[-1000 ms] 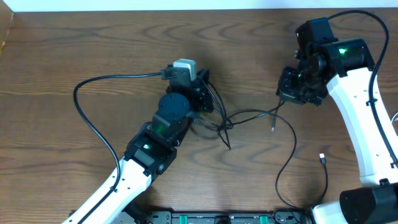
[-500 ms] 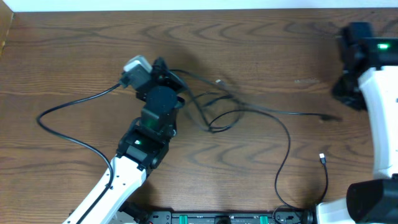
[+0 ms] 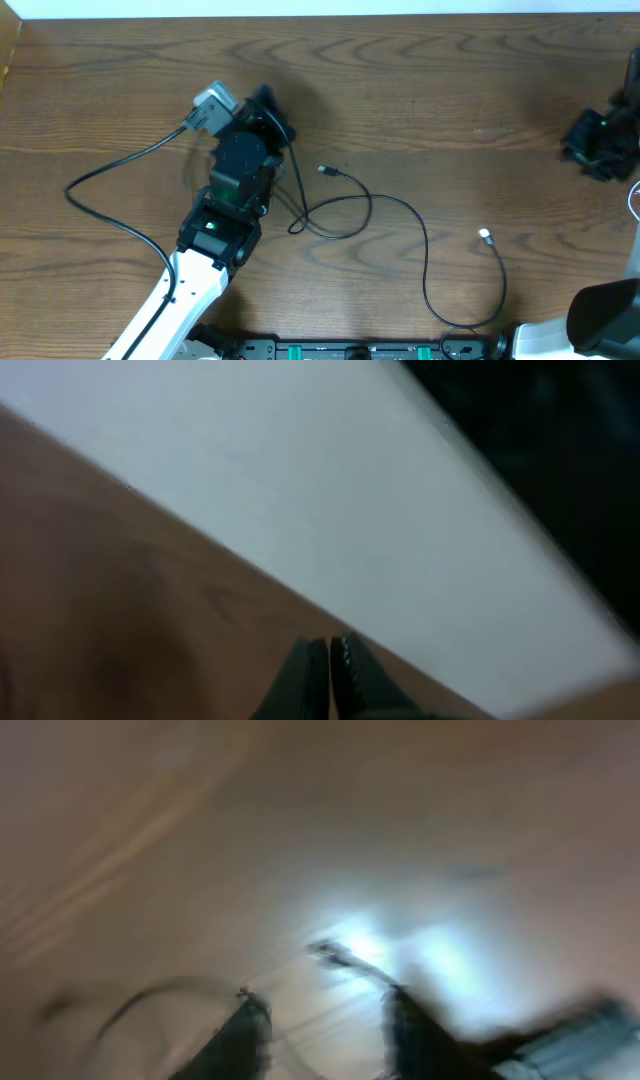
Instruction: Untangle cables
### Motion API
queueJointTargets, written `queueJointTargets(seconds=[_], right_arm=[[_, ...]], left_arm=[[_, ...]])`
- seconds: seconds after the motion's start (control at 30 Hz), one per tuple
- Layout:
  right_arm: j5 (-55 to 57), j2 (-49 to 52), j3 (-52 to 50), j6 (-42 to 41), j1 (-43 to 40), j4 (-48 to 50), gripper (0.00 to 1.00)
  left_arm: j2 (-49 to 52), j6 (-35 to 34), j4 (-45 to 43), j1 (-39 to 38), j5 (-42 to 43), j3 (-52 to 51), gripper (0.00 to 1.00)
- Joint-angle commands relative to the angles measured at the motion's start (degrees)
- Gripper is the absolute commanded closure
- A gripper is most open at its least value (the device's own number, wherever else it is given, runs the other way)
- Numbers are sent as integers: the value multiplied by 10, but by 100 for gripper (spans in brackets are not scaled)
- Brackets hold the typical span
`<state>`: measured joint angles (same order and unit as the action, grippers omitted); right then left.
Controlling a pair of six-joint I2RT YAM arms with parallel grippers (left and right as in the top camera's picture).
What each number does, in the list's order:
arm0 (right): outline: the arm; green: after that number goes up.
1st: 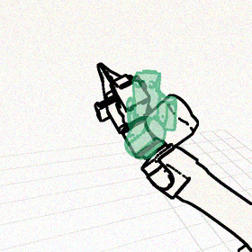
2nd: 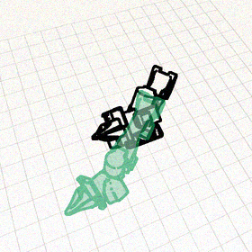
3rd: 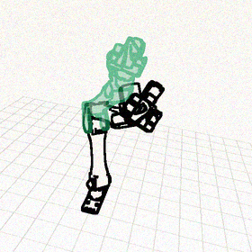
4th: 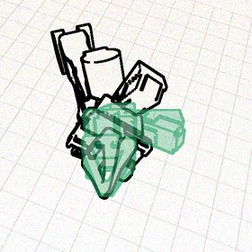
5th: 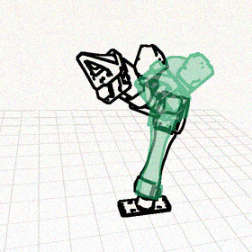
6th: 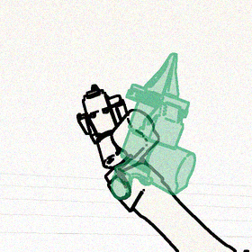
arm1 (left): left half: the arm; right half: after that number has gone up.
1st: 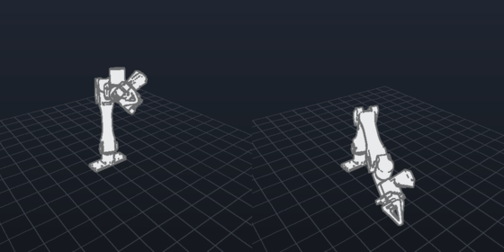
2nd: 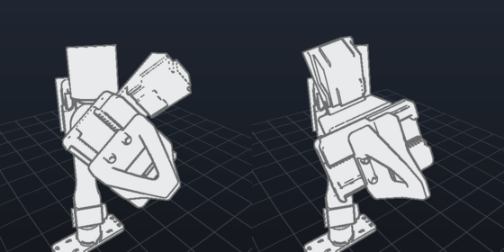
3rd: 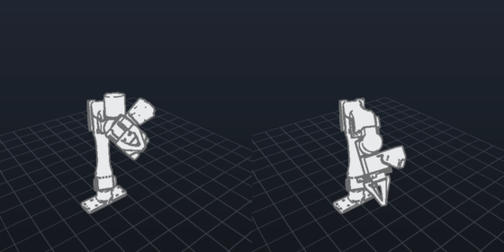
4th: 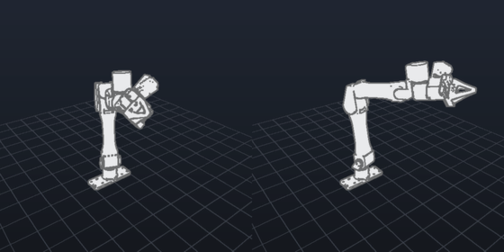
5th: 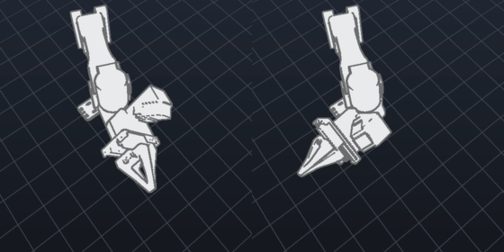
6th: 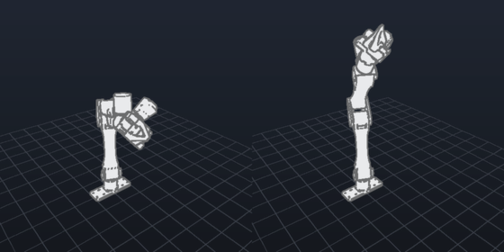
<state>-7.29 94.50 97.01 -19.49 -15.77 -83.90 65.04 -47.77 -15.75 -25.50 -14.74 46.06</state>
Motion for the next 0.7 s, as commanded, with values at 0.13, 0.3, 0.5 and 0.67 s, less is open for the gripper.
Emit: queueJointTargets(seconds=[0.13,0.3,0.5,0.67], right_arm=[[-260,-1,-18,167,70,8,33],[-351,-1,-83,196,106,46,28],[-510,-1,-217,273,153,184,19],[-522,-1,-309,264,204,338,15]], left_arm=[[-4,-10,-160,2,266,3,92],[-4,-10,-286,1,342,3,92],[-4,-10,-319,1,335,3,92],[-4,-10,-339,1,335,3,92]])
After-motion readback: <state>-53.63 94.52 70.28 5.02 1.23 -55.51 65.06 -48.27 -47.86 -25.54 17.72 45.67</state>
